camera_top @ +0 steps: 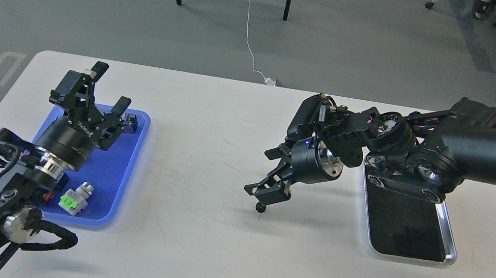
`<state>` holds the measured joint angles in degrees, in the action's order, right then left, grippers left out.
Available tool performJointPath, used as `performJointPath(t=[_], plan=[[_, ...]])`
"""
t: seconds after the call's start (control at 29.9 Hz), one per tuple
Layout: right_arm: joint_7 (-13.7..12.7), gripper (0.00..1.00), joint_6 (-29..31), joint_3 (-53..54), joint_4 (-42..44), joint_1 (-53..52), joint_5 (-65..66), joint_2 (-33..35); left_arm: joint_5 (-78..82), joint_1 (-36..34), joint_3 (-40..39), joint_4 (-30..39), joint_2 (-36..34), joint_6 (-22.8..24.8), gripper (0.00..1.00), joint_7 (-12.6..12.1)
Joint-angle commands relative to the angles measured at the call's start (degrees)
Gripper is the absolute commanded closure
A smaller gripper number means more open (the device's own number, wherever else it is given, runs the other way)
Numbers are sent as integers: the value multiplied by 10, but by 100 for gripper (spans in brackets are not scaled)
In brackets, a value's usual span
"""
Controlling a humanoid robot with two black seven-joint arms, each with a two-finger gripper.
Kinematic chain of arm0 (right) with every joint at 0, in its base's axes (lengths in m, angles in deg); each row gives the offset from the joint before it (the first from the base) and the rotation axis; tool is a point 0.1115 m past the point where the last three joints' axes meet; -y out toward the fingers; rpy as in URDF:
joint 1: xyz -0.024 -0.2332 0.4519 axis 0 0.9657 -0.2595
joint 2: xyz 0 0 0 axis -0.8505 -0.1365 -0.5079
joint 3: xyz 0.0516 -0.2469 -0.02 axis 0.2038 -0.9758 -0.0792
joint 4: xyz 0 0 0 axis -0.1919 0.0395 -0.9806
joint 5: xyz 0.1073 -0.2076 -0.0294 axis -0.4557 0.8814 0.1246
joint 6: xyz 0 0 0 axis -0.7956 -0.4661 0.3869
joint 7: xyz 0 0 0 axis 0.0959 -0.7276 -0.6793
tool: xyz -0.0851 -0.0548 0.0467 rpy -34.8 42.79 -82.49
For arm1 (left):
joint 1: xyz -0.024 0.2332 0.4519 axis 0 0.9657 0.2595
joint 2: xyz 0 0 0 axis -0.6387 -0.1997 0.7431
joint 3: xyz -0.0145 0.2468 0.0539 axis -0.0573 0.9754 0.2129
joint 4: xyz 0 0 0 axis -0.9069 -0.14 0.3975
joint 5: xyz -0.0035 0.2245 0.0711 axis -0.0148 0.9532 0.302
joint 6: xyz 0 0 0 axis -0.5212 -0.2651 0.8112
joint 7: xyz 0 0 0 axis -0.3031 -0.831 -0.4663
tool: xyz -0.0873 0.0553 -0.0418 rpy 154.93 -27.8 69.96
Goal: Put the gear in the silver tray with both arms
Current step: 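Reach the right gripper to the black gear and grasp it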
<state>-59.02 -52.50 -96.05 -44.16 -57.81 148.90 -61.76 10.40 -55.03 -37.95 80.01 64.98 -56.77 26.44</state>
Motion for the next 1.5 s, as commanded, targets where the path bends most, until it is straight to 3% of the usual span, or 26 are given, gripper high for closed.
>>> performJointPath(t=[0.0, 0.3, 0.67, 1.34, 1.47], plan=[[0, 2, -6, -26, 0, 0, 0, -13, 0, 1, 0, 1, 0, 0, 2, 0], [0, 12, -47, -84, 8, 6, -1, -46, 0, 2, 0, 3, 13, 0, 2, 0], [0, 39, -90, -109, 46, 42, -1, -54, 0, 2, -4, 5, 14, 0, 2, 0], [0, 39, -105, -111, 46, 62, -5, -54, 0, 5, -6, 5, 15, 0, 2, 0], [0, 55, -106, -117, 51, 63, -5, -54, 0, 5, -6, 5, 15, 0, 2, 0]])
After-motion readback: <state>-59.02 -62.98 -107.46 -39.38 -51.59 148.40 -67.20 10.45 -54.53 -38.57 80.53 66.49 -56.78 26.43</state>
